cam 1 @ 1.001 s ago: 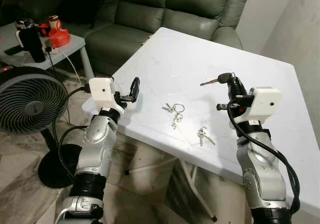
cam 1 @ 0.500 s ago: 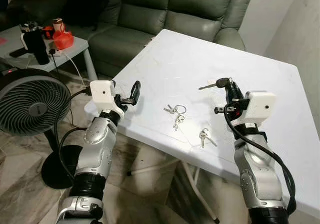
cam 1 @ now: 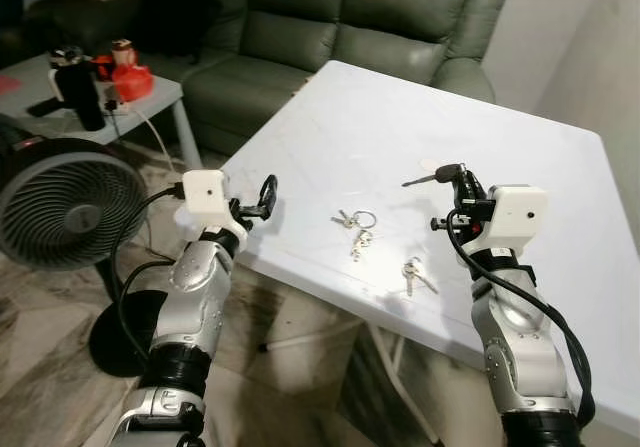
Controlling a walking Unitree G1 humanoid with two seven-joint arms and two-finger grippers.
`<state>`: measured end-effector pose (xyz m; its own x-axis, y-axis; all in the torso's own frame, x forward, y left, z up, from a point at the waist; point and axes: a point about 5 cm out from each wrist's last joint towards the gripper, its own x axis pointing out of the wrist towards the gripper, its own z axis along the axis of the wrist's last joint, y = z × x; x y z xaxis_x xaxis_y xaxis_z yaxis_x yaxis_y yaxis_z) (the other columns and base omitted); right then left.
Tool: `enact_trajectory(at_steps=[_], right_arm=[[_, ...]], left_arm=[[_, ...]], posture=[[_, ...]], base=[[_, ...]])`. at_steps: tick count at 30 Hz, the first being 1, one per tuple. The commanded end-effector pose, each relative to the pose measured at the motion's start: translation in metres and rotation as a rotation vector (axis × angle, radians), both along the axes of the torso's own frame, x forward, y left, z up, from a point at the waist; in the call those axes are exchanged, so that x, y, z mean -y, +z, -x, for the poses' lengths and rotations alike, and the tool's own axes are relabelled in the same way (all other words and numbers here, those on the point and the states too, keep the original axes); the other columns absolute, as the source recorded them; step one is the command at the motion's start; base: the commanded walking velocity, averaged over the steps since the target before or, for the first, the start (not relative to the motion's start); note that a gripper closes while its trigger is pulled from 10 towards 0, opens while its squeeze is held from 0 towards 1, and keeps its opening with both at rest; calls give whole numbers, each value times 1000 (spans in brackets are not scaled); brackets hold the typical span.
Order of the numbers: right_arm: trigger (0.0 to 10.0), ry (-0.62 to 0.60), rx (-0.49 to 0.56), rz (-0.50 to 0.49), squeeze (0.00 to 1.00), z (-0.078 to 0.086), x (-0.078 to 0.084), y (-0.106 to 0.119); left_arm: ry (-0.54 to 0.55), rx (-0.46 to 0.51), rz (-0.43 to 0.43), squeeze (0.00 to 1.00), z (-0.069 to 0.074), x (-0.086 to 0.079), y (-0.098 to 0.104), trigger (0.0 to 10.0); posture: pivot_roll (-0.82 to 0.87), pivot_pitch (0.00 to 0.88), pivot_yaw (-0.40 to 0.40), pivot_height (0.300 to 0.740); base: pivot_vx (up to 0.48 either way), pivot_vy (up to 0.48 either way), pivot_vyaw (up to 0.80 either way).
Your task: Hang keys on a hook
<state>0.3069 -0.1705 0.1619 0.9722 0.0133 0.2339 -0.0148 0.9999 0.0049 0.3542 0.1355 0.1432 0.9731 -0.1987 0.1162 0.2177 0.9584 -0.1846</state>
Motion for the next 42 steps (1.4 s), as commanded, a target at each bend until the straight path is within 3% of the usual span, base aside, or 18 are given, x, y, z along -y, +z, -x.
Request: enact_trajectory(at_steps=[1, 18, 42], right_arm=[[10000, -6, -9, -2, 0, -1, 1, 1], [10000, -11, -27, 16, 0, 0, 4, 0], [10000, -19, -40, 23, 0, 0, 4, -2]], left_arm=[[7, 0, -11, 0, -3, 0, 3, 10000], [21, -26, 40, 0, -7, 4, 4, 10000], [56, -6, -9, 0, -7, 3, 5, 10000]], posture=[[-17, 0, -60, 740], [-24, 0, -61, 740], [-13, 0, -62, 740]], base=[[0, 480, -756], [0, 19, -750], [0, 0, -745]])
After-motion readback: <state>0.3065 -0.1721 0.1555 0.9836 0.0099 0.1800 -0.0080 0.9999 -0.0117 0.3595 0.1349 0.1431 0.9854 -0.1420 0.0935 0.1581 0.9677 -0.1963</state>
